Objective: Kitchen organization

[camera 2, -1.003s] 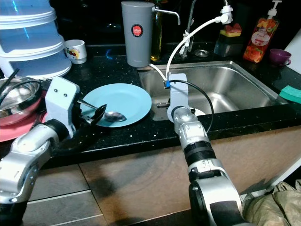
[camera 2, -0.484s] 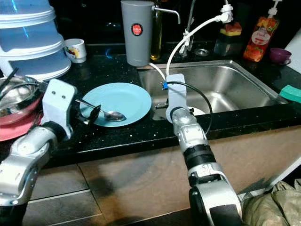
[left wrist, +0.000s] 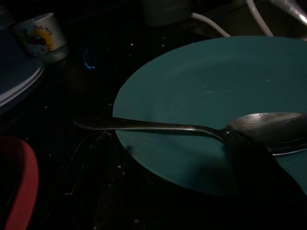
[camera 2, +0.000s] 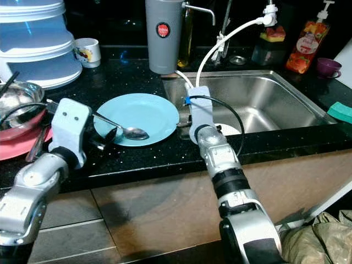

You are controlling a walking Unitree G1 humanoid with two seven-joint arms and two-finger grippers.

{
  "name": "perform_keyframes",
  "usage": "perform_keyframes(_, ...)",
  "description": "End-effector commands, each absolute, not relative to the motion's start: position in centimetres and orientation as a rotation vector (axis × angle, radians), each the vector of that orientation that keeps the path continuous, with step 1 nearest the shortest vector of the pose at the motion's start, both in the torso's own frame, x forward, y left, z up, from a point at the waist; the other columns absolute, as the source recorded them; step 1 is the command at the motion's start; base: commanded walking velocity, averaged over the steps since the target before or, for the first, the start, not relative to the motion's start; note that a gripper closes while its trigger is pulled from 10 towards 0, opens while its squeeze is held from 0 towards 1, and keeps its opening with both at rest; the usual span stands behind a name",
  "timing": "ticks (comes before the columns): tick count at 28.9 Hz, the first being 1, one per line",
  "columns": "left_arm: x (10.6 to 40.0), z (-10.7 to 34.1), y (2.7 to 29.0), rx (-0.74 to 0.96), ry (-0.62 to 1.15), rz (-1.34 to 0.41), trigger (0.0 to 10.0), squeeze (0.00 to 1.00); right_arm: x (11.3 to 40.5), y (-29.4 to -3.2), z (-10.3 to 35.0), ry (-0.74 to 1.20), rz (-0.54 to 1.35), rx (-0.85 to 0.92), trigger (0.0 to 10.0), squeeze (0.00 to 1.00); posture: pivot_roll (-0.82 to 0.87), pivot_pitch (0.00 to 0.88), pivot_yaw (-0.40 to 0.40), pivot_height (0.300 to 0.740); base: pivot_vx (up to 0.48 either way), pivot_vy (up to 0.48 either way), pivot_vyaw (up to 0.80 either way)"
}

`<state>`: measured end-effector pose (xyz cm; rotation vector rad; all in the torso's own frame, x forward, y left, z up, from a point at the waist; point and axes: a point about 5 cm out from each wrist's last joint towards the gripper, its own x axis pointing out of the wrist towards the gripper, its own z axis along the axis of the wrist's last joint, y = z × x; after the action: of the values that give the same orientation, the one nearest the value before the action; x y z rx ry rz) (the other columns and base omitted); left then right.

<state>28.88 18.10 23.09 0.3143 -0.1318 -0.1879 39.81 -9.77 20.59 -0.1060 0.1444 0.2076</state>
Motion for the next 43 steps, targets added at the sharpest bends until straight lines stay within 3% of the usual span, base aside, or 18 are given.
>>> perform_keyframes(1, 28.5, 23.1, 18.0, 0.314, -0.128, -0.185, 10.0, 0.0, 39.7, -10.0, 20.3, 0.154, 0.209, -0.099, 10.0, 0.0, 0.07, 0.081, -0.129, 0.74, 0.0, 0.0, 0.0)
perform_keyframes(12, 28.9, 23.2, 17.8, 0.328, -0.114, -0.182, 10.0, 0.0, 40.4, -9.6, 21.7, 0.124, 0.24, -0.092, 10.0, 0.0, 0.06, 0.096, -0.108, 0.74, 0.0, 0.0, 0.0)
perform_keyframes(19, 29.2, 23.4, 18.3, 0.359, -0.092, -0.249, 10.0, 0.0, 41.4, -10.0, 22.0, 0.107, 0.124, -0.123, 10.0, 0.0, 0.1, 0.117, -0.104, 0.74, 0.0, 0.0, 0.0)
perform_keyframes(30, 32.4, 28.8, 18.1, 0.422, -0.208, -0.342, 10.0, 0.0, 42.5, -10.1, 24.8, 0.045, 0.091, -0.107, 10.0, 0.0, 0.18, 0.105, -0.094, 0.74, 0.0, 0.0, 0.0)
perform_keyframes(36, 34.9, 30.1, 14.0, 0.407, -0.197, -0.664, 10.0, 0.0, 42.5, -12.3, 23.2, 0.115, 0.004, -0.15, 10.0, 0.0, 0.14, 0.1, -0.055, 0.74, 0.0, 0.0, 0.0)
perform_keyframes(43, 34.2, 28.2, 7.7, 0.457, -0.134, -1.012, 10.0, 0.0, 42.5, -15.8, 22.7, 0.134, -0.113, -0.072, 10.0, 0.0, 0.12, 0.095, -0.05, 0.74, 0.0, 0.0, 0.0)
